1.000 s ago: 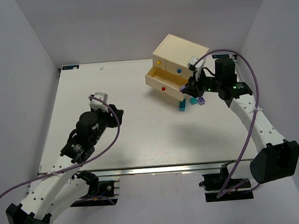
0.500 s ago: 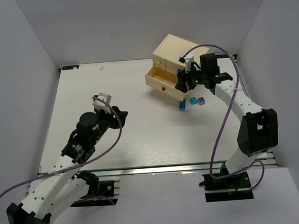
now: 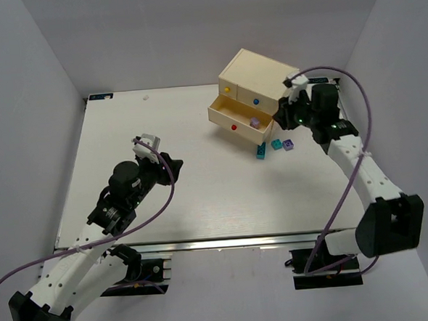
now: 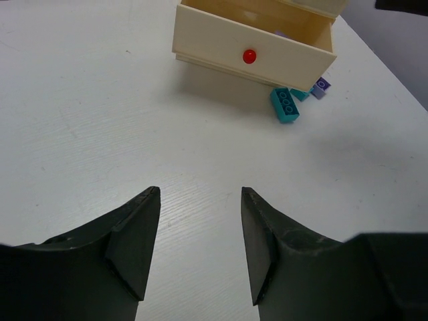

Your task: Sort the legos into containers by color

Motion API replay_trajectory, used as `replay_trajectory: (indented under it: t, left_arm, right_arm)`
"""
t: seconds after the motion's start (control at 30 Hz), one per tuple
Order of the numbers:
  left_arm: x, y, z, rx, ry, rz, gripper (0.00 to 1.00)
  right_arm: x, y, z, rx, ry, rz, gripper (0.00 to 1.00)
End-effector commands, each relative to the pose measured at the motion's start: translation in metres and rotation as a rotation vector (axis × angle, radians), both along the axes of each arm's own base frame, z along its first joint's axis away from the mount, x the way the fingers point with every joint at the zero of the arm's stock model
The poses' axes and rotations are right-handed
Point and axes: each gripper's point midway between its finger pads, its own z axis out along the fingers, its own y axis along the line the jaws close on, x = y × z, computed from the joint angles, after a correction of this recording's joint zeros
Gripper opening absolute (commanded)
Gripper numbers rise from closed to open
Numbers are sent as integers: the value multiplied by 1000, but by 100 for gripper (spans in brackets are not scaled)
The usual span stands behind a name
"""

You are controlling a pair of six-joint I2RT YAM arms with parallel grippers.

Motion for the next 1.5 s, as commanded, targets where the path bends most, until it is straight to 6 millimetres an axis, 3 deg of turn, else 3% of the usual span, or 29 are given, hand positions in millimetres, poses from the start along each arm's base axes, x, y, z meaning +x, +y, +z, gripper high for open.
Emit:
replay_trajectory:
  t: [0.0,0.03,0.07,0.1,0.13,0.17,0.27,0.3,0.33,0.37,0.43,0.5,0.53,0.57,0.7,0.8,0.97,1.23,1.47]
  left_arm:
    - [-5,-4,10,-15,-34,-33,60]
    - [-6,-4,10,-15,-34,-36,59]
    - [-6,-5,11,-16,-35,-40,59]
    - [-7,-5,12,-18,-37,-42,58]
    - [-7,-5,13,-19,-38,-43,58]
    - [-7,-5,13,-19,-38,-45,58]
    - [-8,-4,15,-26,-45,-45,58]
    - [-8,-4,15,-25,-46,-43,58]
    - [-9,-4,17,-27,-48,-43,58]
    - [-9,-4,16,-26,-47,-43,58]
    - [-8,-4,15,-21,-43,-42,59]
    - [-8,-4,15,-20,-42,-44,59]
    - [-9,-3,16,-20,-45,-42,59]
    - [-8,-3,15,-19,-44,-42,59]
    - [-8,-3,15,-17,-44,-43,59]
    - [-7,-4,13,-11,-38,-46,59]
    - [-7,-5,12,-6,-34,-47,59]
    - [-10,-10,12,-11,-31,-78,59]
    - [-9,-10,11,-9,-29,-77,59]
  right_arm:
    - [-1,-51,3,40,-29,-192,36]
    - [-4,-56,-7,39,1,-202,27]
    - [-7,-67,-18,38,44,-230,12]
    - [-11,-75,-33,42,89,-244,12]
    - [-12,-80,-40,36,106,-255,15]
    - [-12,-86,-46,27,113,-268,34]
    - [-7,-99,-71,-49,161,-273,63]
    - [-2,-104,-88,-78,199,-286,69]
    - [5,-107,-89,-107,190,-282,71]
    - [10,-121,-110,-125,253,-310,72]
    - [22,-126,-115,-136,280,-312,73]
    - [31,-127,-136,-143,338,-305,72]
    - [39,-127,-132,-141,334,-304,70]
    - [43,-127,-145,-146,365,-301,68]
    - [56,-124,-159,-145,409,-273,64]
    - [52,-117,-168,-138,445,-229,64]
    - [44,-112,-182,-148,482,-184,74]
    - [30,-112,-200,-186,525,-142,74]
    - [29,-104,-203,-190,526,-110,73]
